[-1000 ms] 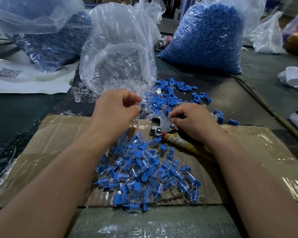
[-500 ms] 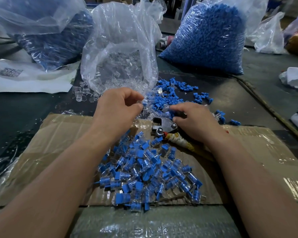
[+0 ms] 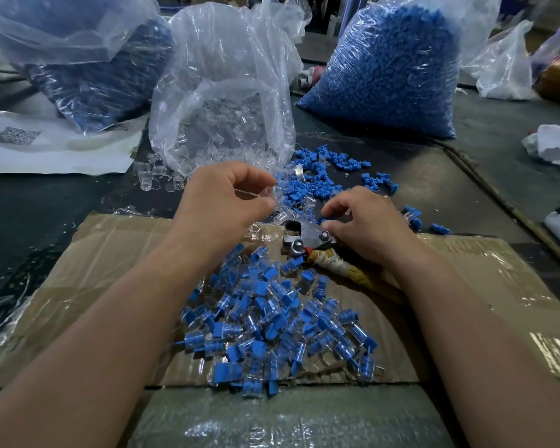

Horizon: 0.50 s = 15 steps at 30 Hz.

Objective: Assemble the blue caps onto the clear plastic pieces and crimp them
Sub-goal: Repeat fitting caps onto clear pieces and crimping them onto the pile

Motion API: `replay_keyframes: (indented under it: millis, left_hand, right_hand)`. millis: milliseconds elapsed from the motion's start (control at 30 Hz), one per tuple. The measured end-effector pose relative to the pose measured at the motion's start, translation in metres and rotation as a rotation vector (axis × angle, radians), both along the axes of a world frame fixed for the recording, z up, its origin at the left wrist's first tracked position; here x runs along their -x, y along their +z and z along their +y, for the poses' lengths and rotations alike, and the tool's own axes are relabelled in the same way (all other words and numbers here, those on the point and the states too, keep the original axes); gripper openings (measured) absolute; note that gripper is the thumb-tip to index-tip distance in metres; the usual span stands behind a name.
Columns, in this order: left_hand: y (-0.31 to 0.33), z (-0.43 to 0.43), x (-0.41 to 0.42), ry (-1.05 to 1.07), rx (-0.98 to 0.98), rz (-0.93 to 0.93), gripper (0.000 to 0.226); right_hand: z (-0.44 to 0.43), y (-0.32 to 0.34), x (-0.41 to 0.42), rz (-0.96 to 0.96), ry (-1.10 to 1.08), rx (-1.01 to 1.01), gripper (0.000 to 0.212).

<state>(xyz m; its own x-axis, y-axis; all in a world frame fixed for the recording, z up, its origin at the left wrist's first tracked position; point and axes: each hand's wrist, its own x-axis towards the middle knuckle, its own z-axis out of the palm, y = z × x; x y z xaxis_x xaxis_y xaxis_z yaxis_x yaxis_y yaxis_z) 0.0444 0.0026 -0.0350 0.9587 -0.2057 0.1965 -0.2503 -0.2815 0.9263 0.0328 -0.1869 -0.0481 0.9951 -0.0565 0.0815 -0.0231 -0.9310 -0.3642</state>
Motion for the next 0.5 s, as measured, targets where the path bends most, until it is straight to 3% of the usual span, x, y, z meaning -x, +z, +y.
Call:
replay_keyframes:
  millis: [133,500]
  left_hand:
    - [0.0000,-0.0003,0.0000,-0.013,0.032,0.017,0.025]
    - [-0.0015,-0.0003,0.0004,-0.052,0.009,-0.006,0.033]
  right_hand:
    - [-0.0011,0.0001,-0.0008,0.069,-0.037,-0.088,0.017]
    - [0.0015,0.0012,0.0028,-0.028,0.015,-0.219,0.021]
